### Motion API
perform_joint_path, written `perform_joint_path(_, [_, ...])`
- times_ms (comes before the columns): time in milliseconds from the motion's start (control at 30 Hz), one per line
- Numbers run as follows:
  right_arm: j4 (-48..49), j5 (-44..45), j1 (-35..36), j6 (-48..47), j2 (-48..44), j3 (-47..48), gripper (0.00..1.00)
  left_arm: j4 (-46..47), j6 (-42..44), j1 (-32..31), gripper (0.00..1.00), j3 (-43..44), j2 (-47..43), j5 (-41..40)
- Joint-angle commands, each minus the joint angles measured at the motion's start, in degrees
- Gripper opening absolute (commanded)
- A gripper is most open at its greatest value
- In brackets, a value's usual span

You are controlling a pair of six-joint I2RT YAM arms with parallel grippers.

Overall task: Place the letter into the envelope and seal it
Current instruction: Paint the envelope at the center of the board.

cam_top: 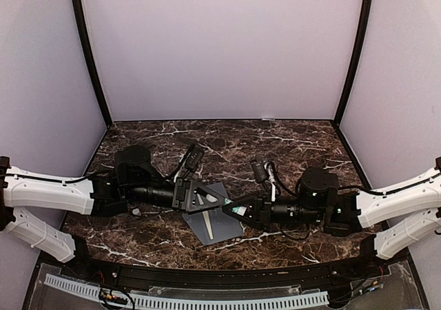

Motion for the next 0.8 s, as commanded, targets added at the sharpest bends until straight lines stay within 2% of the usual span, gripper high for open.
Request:
perform_joint_path(0, [0.3,-0.8,0.7,-1.3,0.4,2.3,0.0,3.5,-0.5,-0.3,0.5,1.1,-0.4,0.9])
perform_joint_path(467, [-4.5,-1.7,0.7,-1.2,0.0,2.6,0.01,3.0,-0.6,-0.3,0.15,0.6,-0.4,1.6])
perform_joint_path(633, [-11.0,-3.7,0.8,-2.1,-0.7,4.8,0.15,0.5,0.3,-0.3,0.01,1.5,0.2,2.8])
perform_joint_path(767, [-19.3,-4.6,0.8,-3.5,-0.6,8.4,0.31,-1.4,1.1,-0.3,0.0,2.5,1.1,4.7])
